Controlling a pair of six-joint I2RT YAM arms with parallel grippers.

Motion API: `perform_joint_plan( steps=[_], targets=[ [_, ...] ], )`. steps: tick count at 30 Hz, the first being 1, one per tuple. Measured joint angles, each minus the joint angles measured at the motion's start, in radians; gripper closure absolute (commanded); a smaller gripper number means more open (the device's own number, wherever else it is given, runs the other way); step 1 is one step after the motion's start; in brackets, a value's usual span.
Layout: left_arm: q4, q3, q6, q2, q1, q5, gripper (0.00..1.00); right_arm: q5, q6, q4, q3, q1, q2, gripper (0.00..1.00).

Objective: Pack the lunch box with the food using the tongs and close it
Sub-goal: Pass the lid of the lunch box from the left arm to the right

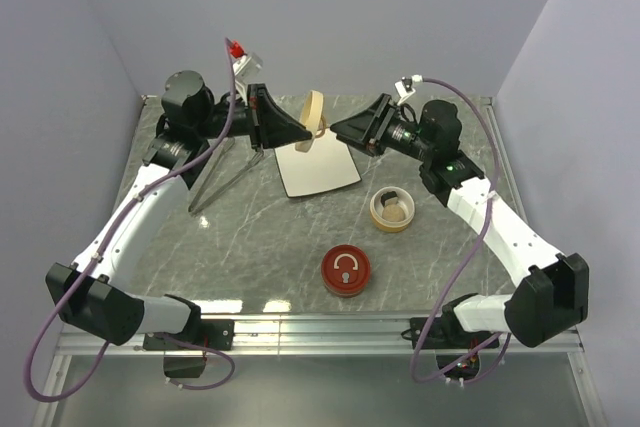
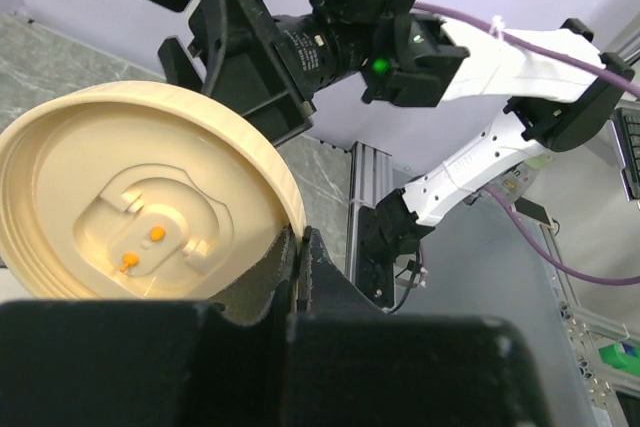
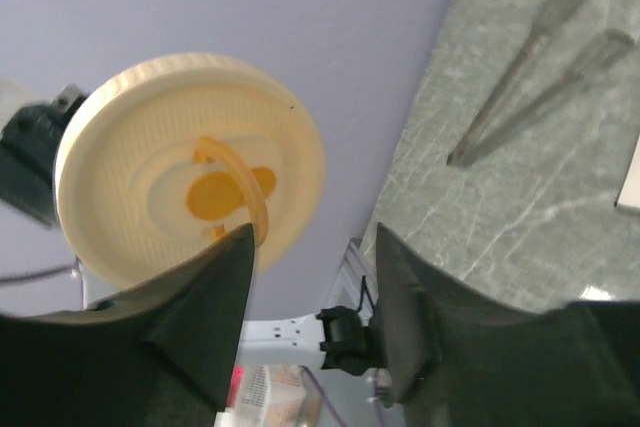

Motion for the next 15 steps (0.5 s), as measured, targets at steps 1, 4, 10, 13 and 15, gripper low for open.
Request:
perform_joint_plan(
  steps=[1,4,10,13,15],
  targets=[
    [0.014,0.000,-0.011,0.000,0.006,0.004,1.00,-0.022,0.008,0.032,-0.012,-0.006,0.000,0.37],
    [0.070,0.000,-0.066,0.001,0.028,0.019,1.00,-0.105,0.034,0.180,-0.058,-0.044,0.000,0.24],
    [0.224,0.000,-0.205,0.002,0.079,0.029,1.00,-0.176,0.191,0.571,-0.118,-0.126,0.017,0.29],
    [0.293,0.000,-0.261,0.006,0.079,0.031,1.00,-0.168,0.292,0.750,-0.130,-0.117,0.065,0.32],
    [0.334,0.000,-0.292,0.008,0.079,0.030,1.00,-0.163,0.339,0.826,-0.130,-0.101,0.105,0.33]
  ],
)
